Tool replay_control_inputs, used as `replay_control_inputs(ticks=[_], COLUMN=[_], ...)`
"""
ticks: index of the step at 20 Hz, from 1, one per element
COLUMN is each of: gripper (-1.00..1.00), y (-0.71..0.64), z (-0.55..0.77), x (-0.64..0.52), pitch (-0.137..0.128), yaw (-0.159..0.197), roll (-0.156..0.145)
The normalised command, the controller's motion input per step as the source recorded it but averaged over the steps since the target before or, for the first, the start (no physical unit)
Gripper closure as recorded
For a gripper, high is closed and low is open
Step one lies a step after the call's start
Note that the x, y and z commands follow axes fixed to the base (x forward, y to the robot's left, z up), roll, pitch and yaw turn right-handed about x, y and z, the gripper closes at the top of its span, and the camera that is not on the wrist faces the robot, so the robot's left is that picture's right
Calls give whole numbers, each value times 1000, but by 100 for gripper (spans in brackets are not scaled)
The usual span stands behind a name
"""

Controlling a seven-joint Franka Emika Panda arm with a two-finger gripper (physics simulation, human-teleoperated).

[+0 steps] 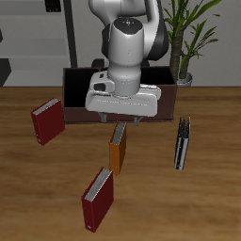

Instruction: Place the orange book into the back desk caddy's right compartment and place the left red book into the back desk caddy's right compartment

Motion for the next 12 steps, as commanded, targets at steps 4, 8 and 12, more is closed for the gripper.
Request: replay_control_inputs(ticks=[4, 8, 12], gripper=[-100, -100, -100], y=[-213, -46, 73], z=[-154, -208, -195], x=[-11, 32, 32], pitch=[-36, 5, 4], yaw=[-54, -25, -14], roll=[-10, -10, 17])
